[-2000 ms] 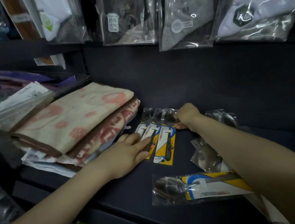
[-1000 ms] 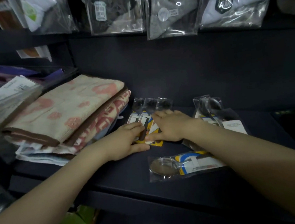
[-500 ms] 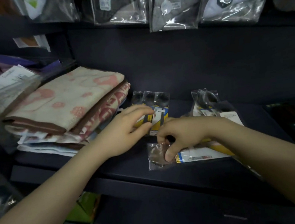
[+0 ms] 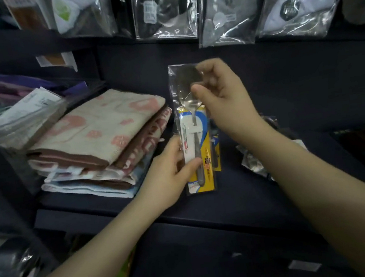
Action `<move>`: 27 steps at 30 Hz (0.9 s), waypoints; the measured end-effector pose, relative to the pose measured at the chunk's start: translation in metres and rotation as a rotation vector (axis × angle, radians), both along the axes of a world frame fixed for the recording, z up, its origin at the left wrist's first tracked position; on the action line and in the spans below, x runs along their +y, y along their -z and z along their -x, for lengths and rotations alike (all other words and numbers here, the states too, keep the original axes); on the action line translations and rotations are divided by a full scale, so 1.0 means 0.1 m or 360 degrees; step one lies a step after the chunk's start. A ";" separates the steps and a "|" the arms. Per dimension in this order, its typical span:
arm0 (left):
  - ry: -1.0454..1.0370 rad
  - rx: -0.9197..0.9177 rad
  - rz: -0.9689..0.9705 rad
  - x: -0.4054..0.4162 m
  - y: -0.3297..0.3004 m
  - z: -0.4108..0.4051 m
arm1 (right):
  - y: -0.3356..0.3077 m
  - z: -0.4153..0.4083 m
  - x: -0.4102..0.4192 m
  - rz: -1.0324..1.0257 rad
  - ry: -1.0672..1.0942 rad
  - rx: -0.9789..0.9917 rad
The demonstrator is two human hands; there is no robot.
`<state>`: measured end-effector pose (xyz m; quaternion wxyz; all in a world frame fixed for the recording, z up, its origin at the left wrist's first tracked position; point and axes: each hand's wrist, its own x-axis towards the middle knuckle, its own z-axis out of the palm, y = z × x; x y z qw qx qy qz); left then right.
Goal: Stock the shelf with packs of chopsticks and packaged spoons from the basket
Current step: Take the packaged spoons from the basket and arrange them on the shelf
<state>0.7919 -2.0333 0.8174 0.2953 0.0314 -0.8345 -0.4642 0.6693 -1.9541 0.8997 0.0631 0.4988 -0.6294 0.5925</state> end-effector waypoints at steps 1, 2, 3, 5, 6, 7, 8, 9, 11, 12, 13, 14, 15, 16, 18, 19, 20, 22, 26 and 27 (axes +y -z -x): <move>-0.0030 0.0006 -0.0028 0.00 0.02 -0.03 | 0.01 0.00 -0.04 0.0026 0.0056 -0.0032; -0.0067 0.0009 -0.0070 -0.02 0.04 -0.06 | 0.04 0.02 -0.08 0.0020 0.0130 -0.0064; -0.0108 0.0006 -0.0111 -0.05 0.05 -0.10 | 0.08 0.05 -0.13 -0.0018 0.0211 -0.0100; -0.0198 -0.0035 -0.0120 -0.14 0.09 -0.20 | 0.21 0.15 -0.23 -0.0248 0.0376 -0.0141; -0.0223 -0.0086 -0.0089 -0.19 0.12 -0.26 | 0.30 0.20 -0.28 -0.0398 0.0407 -0.0213; -0.0237 -0.0166 -0.0019 -0.23 0.15 -0.32 | 0.42 0.25 -0.34 -0.0539 0.0370 -0.0363; -0.0248 -0.0252 0.0117 -0.25 0.17 -0.38 | 0.54 0.27 -0.39 -0.0648 0.0288 -0.0590; -0.0276 -0.0317 0.0286 -0.26 0.18 -0.43 | 0.63 0.28 -0.42 -0.0730 0.0196 -0.0822; -0.0371 -0.0369 0.0568 -0.25 0.19 -0.48 | 0.74 0.27 -0.48 -0.0867 0.0165 -0.1005; -0.0425 -0.0407 0.0686 -0.24 0.19 -0.48 | 0.76 0.27 -0.51 -0.0937 0.0237 -0.0941; -0.0477 -0.0455 0.0788 -0.24 0.20 -0.49 | 0.75 0.27 -0.54 -0.1012 0.0327 -0.0800; -0.0510 -0.0468 0.0875 -0.24 0.21 -0.48 | 0.74 0.26 -0.56 -0.1094 0.0415 -0.0611; -0.0506 -0.0447 0.0963 -0.25 0.23 -0.48 | 0.72 0.25 -0.58 -0.1194 0.0482 -0.0402; -0.0459 -0.0403 0.1046 -0.25 0.24 -0.48 | 0.70 0.22 -0.58 -0.1287 0.0537 -0.0209; -0.0364 -0.0346 0.1185 -0.26 0.25 -0.45 | 0.68 0.18 -0.57 -0.1366 0.0606 0.0042; -0.0323 -0.0312 0.1235 -0.26 0.26 -0.42 | 0.67 0.17 -0.55 -0.1363 0.0622 0.0090; -0.0258 -0.0336 0.1211 -0.25 0.24 -0.40 | 0.67 0.17 -0.54 -0.1359 0.0639 0.0126; -0.0168 -0.0503 0.1056 -0.22 0.22 -0.37 | 0.69 0.21 -0.52 -0.1375 0.0671 0.0198; -0.0092 -0.0797 0.1210 -0.25 0.22 -0.34 | 0.72 0.24 -0.46 -0.1338 0.0618 0.0338; -0.0094 -0.0801 0.1245 -0.26 0.23 -0.34 | 0.70 0.23 -0.40 -0.1256 0.0562 0.0255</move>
